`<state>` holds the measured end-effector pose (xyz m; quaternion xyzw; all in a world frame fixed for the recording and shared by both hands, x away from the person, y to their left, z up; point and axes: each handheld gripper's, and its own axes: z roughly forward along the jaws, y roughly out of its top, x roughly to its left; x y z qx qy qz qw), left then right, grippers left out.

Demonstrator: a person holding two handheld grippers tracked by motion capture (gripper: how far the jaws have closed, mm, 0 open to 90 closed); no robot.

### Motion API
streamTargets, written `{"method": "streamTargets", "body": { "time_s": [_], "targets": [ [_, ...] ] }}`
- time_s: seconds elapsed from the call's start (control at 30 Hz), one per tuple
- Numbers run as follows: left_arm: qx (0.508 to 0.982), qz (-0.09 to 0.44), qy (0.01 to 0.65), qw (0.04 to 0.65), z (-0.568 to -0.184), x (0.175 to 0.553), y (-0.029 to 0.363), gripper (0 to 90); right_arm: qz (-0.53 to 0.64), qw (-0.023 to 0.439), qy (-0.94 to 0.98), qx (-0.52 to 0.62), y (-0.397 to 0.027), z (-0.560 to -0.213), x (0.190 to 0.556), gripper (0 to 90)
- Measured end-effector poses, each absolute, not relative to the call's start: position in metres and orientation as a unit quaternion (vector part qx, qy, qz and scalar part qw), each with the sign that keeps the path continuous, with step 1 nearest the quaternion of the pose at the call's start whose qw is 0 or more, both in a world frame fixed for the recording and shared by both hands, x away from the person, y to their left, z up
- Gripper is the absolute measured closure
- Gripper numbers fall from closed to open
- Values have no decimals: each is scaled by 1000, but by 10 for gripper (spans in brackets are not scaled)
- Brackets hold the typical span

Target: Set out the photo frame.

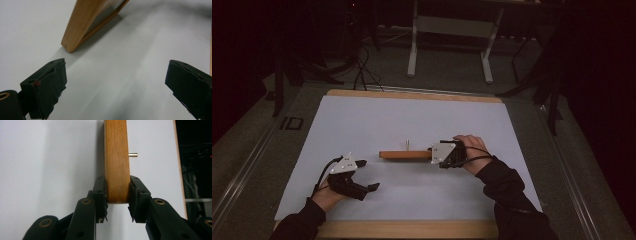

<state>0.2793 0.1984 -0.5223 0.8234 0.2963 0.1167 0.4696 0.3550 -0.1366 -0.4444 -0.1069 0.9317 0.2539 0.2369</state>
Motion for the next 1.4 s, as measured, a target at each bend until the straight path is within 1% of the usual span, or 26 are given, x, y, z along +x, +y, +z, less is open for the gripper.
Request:
{"method": "streamTargets", "body": {
  "time_s": [0.27, 0.73, 1.4],
  "targets": [
    [821, 123, 299, 471, -523, 279, 200, 42, 268, 194, 940, -81, -136, -436, 377, 692],
    [813, 139, 293, 484, -525, 277, 197, 43, 282, 126, 951, 7, -129, -428, 424, 660],
    [812, 137, 300, 481, -529, 278, 198, 42, 305, 118, 943, 68, -128, -434, 452, 623]
  ]
}}
